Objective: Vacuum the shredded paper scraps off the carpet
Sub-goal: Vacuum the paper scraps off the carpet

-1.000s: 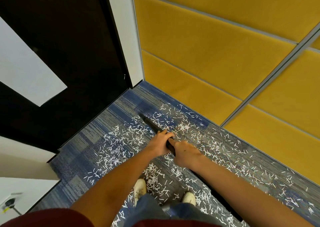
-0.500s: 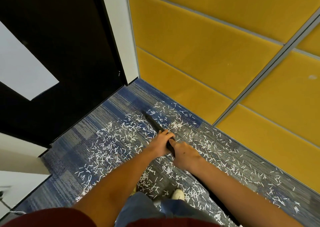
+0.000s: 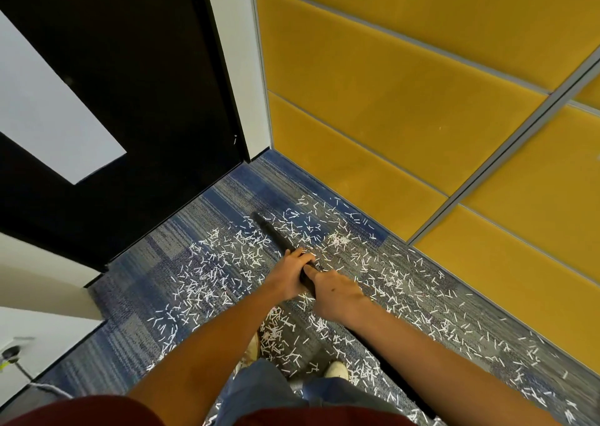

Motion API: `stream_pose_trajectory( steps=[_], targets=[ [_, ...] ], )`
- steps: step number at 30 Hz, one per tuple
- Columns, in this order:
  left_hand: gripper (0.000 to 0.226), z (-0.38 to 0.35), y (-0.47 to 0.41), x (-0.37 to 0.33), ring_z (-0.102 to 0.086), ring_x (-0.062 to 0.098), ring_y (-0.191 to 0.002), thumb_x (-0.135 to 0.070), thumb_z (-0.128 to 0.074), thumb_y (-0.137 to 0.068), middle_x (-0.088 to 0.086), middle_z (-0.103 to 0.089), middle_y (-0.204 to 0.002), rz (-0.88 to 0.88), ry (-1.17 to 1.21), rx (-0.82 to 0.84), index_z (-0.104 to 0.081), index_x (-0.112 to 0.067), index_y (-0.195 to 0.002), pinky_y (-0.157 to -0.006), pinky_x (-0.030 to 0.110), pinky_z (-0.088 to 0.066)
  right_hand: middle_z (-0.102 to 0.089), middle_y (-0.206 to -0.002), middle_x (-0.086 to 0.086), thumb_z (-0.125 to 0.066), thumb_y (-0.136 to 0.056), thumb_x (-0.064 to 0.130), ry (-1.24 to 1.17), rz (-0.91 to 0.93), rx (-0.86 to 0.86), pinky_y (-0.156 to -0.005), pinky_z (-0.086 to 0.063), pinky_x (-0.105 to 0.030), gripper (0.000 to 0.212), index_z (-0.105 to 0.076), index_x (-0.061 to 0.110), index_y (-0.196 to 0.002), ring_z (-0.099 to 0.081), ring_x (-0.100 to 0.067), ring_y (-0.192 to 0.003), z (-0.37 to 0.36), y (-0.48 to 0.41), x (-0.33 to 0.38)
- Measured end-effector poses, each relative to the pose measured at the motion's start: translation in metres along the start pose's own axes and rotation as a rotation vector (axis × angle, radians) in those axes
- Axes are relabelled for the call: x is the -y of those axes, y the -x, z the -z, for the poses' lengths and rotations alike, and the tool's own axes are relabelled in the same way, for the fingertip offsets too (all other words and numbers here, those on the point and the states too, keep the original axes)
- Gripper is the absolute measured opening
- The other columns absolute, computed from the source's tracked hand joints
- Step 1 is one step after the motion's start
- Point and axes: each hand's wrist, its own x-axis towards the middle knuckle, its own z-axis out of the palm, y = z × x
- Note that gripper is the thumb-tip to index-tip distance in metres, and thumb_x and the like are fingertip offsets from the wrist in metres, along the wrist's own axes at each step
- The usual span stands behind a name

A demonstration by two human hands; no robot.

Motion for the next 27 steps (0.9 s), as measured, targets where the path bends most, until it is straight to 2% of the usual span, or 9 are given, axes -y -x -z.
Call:
stream_pose_trajectory(
  steps=[4,9,15,19,23,27],
  targets=[
    [0.042,0.002,0.007,0.013,-0.042,0.026,-0.127,-0.013,-0.069,-0.079,0.005,-0.051,-0.13,0.037,0.01,-0.03,-0.054,-0.015,-0.118,-0.106,0.042,-0.039,-0.043,-0.098,-0.005,-0.048,-0.092,0.004,0.037,0.036,0.008,-0.082,-0.054,-0.034,0.074,-0.011,0.023,-0.153,-0.048,-0.02,-0.083,-0.001,-0.005,0.012],
    [0.048,0.007,0.01,0.024,-0.042,0.026,-0.128,-0.011,-0.069,-0.079,0.005,-0.05,-0.132,0.067,-0.005,-0.043,-0.053,-0.016,-0.124,-0.11,0.04,-0.034,-0.052,-0.112,-0.01,-0.05,-0.09,0.003,0.039,0.059,0.018,-0.08,-0.054,-0.034,0.073,-0.014,0.022,-0.152,-0.05,-0.021,-0.083,-0.001,-0.012,0.02],
    [0.036,0.007,-0.002,0.008,-0.048,0.027,-0.114,-0.009,-0.066,-0.08,0.002,-0.051,-0.123,0.005,0.008,-0.024,-0.055,-0.018,-0.114,-0.099,0.043,-0.044,-0.051,-0.101,-0.007,-0.055,-0.091,0.012,-0.037,0.015,-0.009,-0.081,-0.055,-0.037,0.068,-0.021,0.02,-0.149,-0.051,-0.022,-0.081,0.002,-0.01,0.005],
    [0.037,0.001,-0.013,-0.014,-0.042,0.027,-0.122,-0.01,-0.067,-0.081,0.003,-0.05,-0.125,-0.041,0.034,0.013,-0.055,-0.017,-0.115,-0.102,0.041,-0.041,-0.049,-0.102,-0.006,-0.053,-0.089,0.004,-0.056,-0.054,-0.034,-0.08,-0.056,-0.036,0.073,-0.018,0.022,-0.151,-0.054,-0.022,-0.084,0.002,-0.004,-0.013],
    [0.031,-0.002,-0.026,-0.036,-0.046,0.024,-0.108,-0.008,-0.067,-0.079,0.0,-0.051,-0.112,-0.1,0.054,0.035,-0.056,-0.016,-0.106,-0.098,0.043,-0.044,-0.05,-0.104,-0.007,-0.051,-0.089,0.003,-0.101,-0.105,-0.073,-0.077,-0.056,-0.035,0.074,-0.017,0.023,-0.151,-0.059,-0.023,-0.088,0.006,0.003,-0.033],
    [0.027,-0.006,-0.033,-0.056,-0.043,0.032,-0.118,-0.006,-0.063,-0.082,0.004,-0.05,-0.118,-0.144,0.002,0.034,-0.055,-0.016,-0.106,-0.099,0.046,-0.042,-0.053,-0.106,-0.008,-0.052,-0.086,0.001,-0.126,-0.136,-0.116,-0.076,-0.057,-0.037,0.082,-0.011,0.026,-0.152,-0.061,-0.024,-0.089,0.002,0.014,-0.05]
  ],
)
